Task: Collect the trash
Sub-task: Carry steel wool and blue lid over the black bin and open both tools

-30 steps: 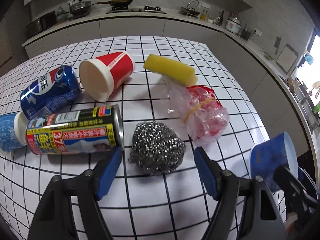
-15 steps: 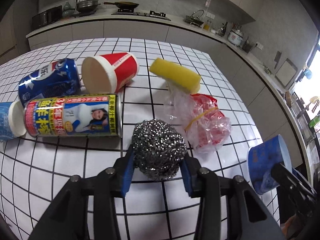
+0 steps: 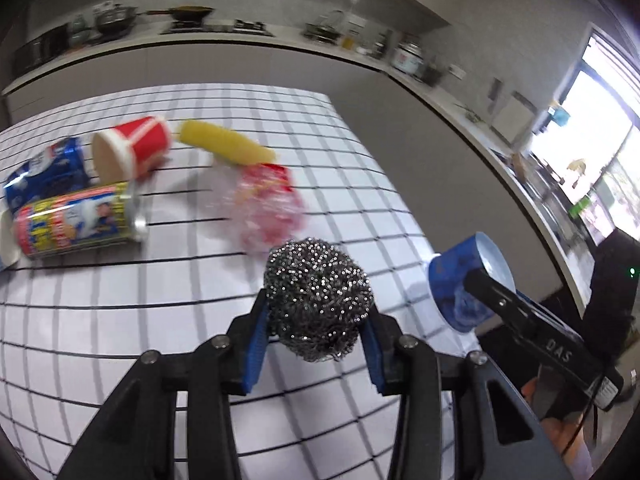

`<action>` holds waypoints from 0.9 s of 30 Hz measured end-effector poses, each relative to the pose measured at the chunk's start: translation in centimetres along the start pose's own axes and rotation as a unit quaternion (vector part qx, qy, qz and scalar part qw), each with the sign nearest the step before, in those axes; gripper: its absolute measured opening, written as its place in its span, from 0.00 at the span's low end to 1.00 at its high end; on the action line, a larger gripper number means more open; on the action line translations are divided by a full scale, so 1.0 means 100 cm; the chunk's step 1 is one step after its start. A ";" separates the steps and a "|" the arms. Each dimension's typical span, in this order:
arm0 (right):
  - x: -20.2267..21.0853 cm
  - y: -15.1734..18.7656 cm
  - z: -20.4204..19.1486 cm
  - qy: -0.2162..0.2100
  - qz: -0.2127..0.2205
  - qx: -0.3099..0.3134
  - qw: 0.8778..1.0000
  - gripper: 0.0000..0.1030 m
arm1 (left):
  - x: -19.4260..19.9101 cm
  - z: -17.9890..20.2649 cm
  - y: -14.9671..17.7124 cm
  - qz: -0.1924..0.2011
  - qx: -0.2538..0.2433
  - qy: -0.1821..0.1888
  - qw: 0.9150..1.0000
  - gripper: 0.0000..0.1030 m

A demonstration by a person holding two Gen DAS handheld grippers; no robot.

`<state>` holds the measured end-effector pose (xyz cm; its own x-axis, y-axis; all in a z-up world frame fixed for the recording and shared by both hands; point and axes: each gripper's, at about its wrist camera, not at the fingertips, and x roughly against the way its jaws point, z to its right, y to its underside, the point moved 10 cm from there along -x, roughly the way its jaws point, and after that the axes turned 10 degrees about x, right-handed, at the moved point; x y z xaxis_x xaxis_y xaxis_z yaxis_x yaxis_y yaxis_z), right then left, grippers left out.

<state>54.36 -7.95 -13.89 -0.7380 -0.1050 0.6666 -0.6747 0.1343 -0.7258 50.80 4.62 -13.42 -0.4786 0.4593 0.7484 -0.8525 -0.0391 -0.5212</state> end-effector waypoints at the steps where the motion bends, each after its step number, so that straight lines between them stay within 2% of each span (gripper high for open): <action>1: 0.007 0.003 0.009 0.017 0.002 -0.007 1.000 0.76 | -0.006 0.015 0.004 -0.012 -0.016 0.018 1.000 0.41; 4: 0.032 0.015 0.044 0.060 0.004 -0.042 0.997 0.76 | -0.017 0.050 0.016 -0.040 -0.043 0.057 0.997 0.41; 7: 0.057 0.030 0.086 0.104 0.000 -0.065 0.992 0.76 | -0.026 0.086 0.028 -0.059 -0.068 0.080 0.993 0.41; 12: 0.072 0.064 0.158 0.140 -0.021 -0.098 0.985 0.76 | -0.049 0.150 0.053 -0.088 -0.102 0.092 0.987 0.42; 15: 0.059 0.086 0.199 0.130 -0.045 -0.114 0.984 0.76 | -0.071 0.183 0.063 -0.098 -0.111 0.083 0.986 0.42; 19: 0.032 0.102 0.243 0.093 -0.079 -0.117 0.986 0.76 | -0.109 0.219 0.081 -0.118 -0.102 0.057 0.986 0.42; 24: 0.003 0.113 0.268 0.051 -0.114 -0.103 0.987 0.76 | -0.155 0.233 0.097 -0.139 -0.084 0.010 0.987 0.43; 27: -0.012 0.116 0.274 0.033 -0.128 -0.093 0.987 0.77 | -0.167 0.231 0.108 -0.154 -0.076 -0.012 0.985 0.48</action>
<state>47.01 -33.24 -27.77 -0.5370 -0.0948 0.8382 -0.8201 0.2913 -0.4925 44.75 -24.01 -22.06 -0.2090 0.4073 0.8890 -0.9178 0.2320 -0.3221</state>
